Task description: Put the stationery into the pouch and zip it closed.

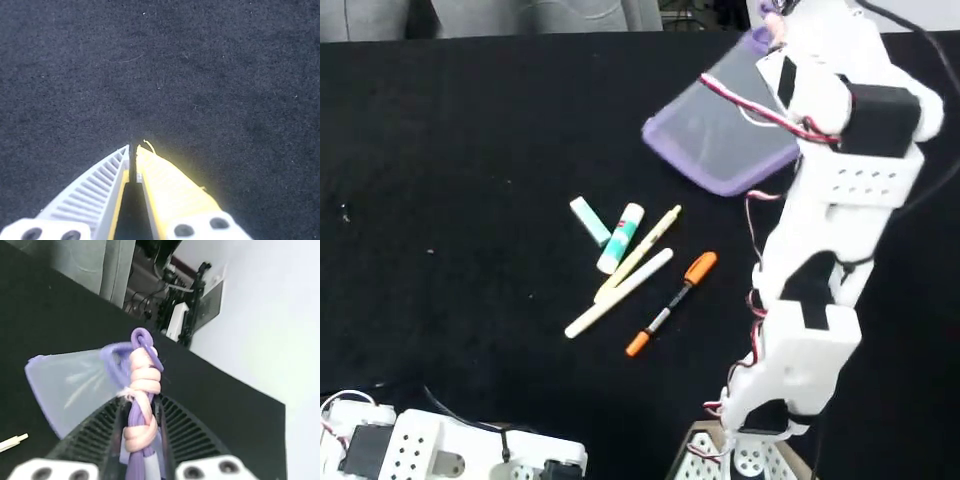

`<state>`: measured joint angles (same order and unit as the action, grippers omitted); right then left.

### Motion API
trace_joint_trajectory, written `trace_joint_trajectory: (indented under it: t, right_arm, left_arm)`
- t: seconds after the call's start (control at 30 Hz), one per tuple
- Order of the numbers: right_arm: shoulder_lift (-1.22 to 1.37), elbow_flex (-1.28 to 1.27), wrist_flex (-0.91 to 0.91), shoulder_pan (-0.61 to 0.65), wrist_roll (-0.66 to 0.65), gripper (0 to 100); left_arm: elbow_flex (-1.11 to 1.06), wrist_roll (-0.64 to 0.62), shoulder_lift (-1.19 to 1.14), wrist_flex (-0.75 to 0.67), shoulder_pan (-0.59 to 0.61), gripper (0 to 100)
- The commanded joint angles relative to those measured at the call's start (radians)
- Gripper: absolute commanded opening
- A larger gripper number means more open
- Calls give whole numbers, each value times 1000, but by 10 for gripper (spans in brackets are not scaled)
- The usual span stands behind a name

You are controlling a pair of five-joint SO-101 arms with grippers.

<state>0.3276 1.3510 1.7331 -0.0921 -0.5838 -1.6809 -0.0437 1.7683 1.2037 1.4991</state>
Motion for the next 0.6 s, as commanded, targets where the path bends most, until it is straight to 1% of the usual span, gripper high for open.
trace_joint_trajectory:
  t: [0.0,0.3,0.5,0.57]
  right_arm:
    - [-74,2,-43,-12,-46,11]
    - [-42,2,-163,-164,-60,11]
    - [-38,2,-219,-239,-63,11]
    - [-38,2,-230,-256,-89,11]
  left_arm:
    - [-22,-5,3,8,12,30]
    - [-22,-5,3,8,12,30]
    - [-22,-5,3,8,12,30]
    - [-22,-5,3,8,12,30]
